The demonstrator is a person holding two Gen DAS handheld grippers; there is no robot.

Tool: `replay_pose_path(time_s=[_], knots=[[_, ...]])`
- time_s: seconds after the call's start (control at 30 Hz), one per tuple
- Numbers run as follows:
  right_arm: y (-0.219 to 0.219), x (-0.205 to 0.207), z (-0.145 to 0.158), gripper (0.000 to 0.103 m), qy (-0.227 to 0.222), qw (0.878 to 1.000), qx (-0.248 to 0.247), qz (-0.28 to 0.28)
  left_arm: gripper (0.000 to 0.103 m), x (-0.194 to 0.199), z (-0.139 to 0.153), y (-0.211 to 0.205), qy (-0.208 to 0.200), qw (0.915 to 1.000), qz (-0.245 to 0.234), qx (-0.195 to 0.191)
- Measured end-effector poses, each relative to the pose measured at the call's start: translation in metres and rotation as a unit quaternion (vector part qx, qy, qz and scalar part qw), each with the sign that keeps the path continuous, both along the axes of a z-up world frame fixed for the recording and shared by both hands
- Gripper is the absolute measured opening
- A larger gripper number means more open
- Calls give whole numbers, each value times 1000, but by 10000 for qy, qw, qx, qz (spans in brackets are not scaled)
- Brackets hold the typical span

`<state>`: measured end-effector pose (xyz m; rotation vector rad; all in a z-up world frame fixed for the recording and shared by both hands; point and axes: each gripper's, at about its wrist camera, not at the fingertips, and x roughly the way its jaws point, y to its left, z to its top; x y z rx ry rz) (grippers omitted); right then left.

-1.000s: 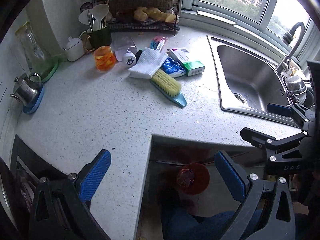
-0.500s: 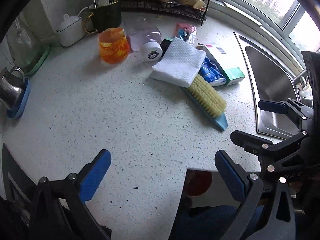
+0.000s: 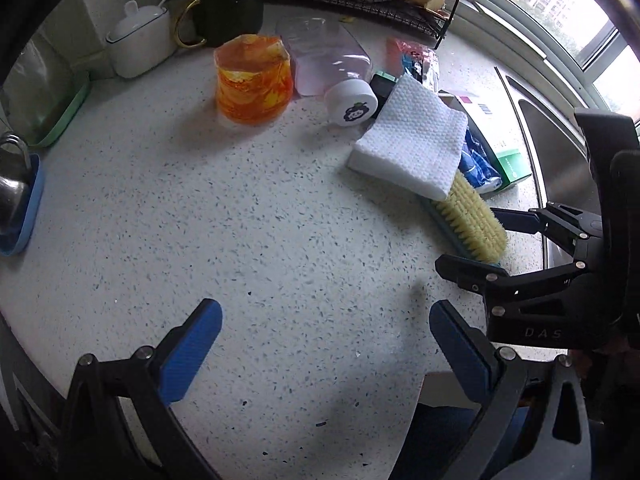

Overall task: Collect trash
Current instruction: 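Raise both tools to the counter and lower the right gripper onto the yellow brush, then grasp the yellow scrub brush with the right gripper while the left tool approaches the orange cup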

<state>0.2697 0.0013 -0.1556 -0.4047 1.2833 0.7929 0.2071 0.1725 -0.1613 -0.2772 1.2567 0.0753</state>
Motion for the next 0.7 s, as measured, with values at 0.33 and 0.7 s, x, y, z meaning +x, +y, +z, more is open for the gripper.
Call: replay_pose_path(time_s=[0.33, 0.7], knots=[[30, -5, 0, 56, -638, 9962, -259, 528, 103, -13, -3, 7, -36, 9999, 116, -110], [16, -15, 8, 35, -309, 9988, -61, 366, 103, -16, 10, 1, -185, 9998, 100, -38]])
